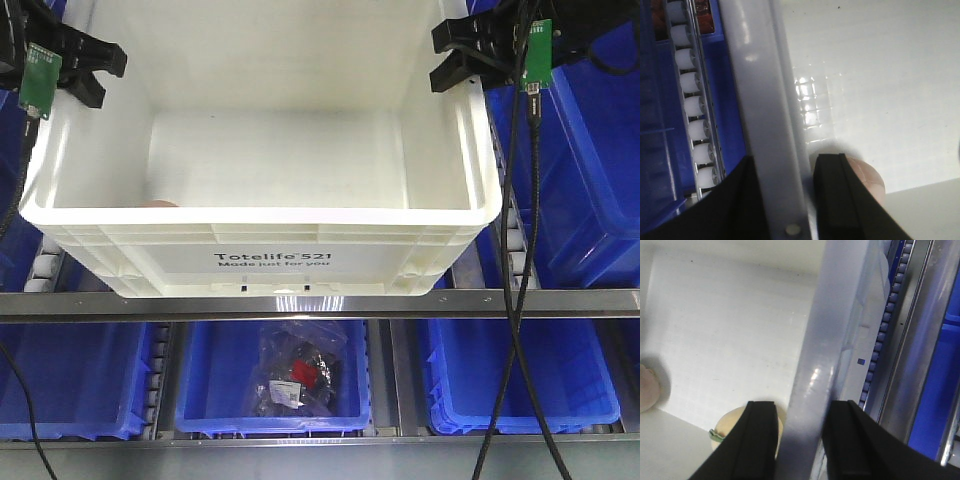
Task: Place moving items into box and shelve
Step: 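Raise the held tote with both grippers above the shelf roller track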
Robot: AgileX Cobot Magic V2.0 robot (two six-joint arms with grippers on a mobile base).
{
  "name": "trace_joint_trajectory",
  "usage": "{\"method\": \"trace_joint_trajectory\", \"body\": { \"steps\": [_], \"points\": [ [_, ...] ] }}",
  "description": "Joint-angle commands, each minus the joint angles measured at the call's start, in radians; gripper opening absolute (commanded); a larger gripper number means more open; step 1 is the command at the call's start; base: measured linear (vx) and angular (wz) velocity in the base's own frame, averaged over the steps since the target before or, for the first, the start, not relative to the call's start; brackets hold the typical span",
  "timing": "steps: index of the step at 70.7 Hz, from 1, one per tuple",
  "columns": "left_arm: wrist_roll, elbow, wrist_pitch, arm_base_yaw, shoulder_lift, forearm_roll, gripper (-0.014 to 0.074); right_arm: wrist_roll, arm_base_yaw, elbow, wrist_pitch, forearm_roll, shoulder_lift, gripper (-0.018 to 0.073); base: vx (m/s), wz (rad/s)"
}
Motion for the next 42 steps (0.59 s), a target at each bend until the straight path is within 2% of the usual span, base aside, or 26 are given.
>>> {"method": "trace_joint_trajectory", "body": {
  "steps": [1, 42],
  "points": [
    [0.002, -0.038, -0.134, -0.015, -0.042, -0.077, -0.0017, -0.051, 0.013, -0.041, -0.102, 0.150, -0.067, -0.0011, 0.00, 0.00],
    [0.002, -0.038, -0.243, -0.015, -0.039, -0.051, -0.0017, -0.066, 0.013, -0.041, -0.197, 0.152, -0.062, -0.0011, 0.00, 0.00]
  ]
}}
